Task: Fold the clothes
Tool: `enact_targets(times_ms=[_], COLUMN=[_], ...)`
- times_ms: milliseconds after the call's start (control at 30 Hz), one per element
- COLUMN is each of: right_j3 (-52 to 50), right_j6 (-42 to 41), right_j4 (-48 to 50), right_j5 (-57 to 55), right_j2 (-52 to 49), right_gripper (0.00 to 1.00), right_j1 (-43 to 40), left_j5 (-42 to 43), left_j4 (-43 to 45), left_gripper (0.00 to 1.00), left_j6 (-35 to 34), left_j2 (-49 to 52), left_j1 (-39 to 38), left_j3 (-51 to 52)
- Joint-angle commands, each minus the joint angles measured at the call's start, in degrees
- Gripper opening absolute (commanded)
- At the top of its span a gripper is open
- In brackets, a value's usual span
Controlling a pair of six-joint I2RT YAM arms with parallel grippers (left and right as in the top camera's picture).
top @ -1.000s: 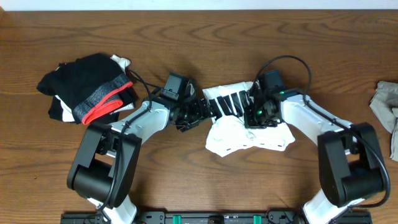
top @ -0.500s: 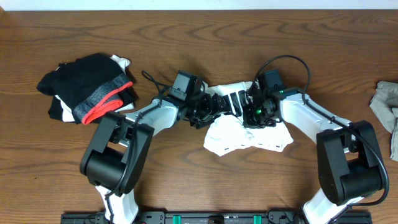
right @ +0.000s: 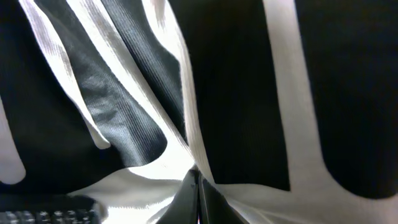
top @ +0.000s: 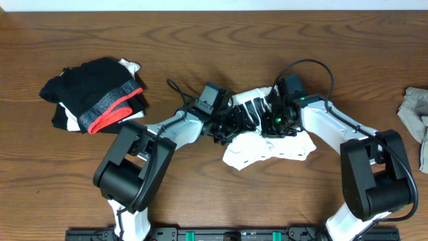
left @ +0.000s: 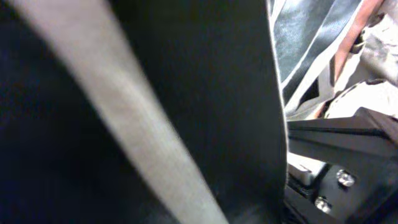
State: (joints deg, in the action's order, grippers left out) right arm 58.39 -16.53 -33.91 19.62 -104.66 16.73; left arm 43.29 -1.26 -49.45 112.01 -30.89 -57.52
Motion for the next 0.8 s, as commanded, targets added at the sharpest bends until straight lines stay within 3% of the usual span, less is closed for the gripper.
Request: enact_targets(times_ms=[0,100,167,333,567,767], right_j3=[-1.36,-1.36,-1.36,-1.27,0.00,0.76], right_j6=[-0.79,-0.79,-0.76,-0.50,3.34,3.30], right_j4=[-0.11,-0.11,-0.09,-0.81,-5.18,-4.85], right_j5=[-1.40,-1.42,-1.44,-1.38,-1.42,-1.46], right_j2=[-3.37,-3.37,-3.34,-1.16,12.50,26.27], right_gripper=[0.02,0.02,0.02,0.01,0.03,0.05], right_j1=[0.59,0.59,0.57,-0.74,-5.09,-7.96], left_j5=[-9.40,-9.46,-9.46,-9.22,-10.43,-10.34], left_j4=[-2.25,-2.21,-2.05,-3.61,-10.82,-19.34], left_gripper=[0.56,0.42,0.25,0.06,0.06,0.06], left_j6=[2.84,5.29,8.00,13.70,23.02,37.16], left_j2=[4.37,4.37,4.37,3.61,-7.76,-20.39], left_j1=[-1.44,-1.42,-1.42,-0.98,1.99,8.02], left_j3=[2.93,2.93,2.93,2.91,2.64,-0.50])
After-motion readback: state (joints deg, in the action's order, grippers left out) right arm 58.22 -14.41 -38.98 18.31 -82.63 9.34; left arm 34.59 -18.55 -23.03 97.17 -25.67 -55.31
